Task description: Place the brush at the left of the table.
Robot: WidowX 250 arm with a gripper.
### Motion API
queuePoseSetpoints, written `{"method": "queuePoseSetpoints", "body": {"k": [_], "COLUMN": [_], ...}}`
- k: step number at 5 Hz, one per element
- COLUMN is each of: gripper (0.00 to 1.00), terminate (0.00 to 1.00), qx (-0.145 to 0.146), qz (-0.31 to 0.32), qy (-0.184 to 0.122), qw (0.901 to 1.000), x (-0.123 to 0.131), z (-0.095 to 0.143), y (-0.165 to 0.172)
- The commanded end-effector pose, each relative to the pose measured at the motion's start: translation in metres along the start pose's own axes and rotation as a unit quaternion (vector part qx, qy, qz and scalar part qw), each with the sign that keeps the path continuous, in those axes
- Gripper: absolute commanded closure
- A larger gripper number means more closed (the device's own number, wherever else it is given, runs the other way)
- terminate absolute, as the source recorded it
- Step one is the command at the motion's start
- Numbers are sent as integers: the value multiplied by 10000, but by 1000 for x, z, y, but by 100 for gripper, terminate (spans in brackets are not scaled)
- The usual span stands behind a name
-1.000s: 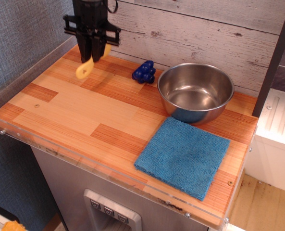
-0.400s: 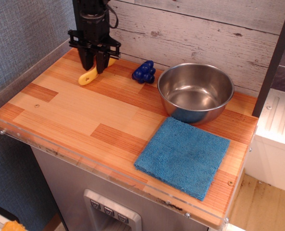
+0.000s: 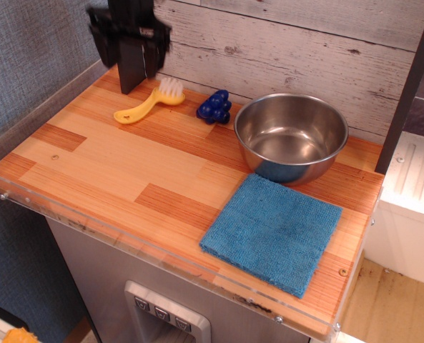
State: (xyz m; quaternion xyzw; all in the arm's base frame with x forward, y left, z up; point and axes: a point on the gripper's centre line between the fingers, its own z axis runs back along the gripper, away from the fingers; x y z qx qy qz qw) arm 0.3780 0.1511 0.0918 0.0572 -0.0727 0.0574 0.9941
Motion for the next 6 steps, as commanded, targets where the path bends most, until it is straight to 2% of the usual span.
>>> {"method": "queuePoseSetpoints", "body": {"k": [1,2,3,4,5,6], "gripper": [0,0,0,0,0,0], "terminate": [0,0,0,0,0,100], "qx": [-228,-416,-444,-160,-160,-160], "qz": [38,-227,-465,-679,-679,-679], "qy": [-590,-441,-268,-228,-228,-228], "qw": [9980,9979,9976,9973,9973,9973], "x": [-25,-42,-55,-62,-62,-62], "z": [76,72,63,61,61,61], "y": [-21,-44,-62,-70,-70,-70]}}
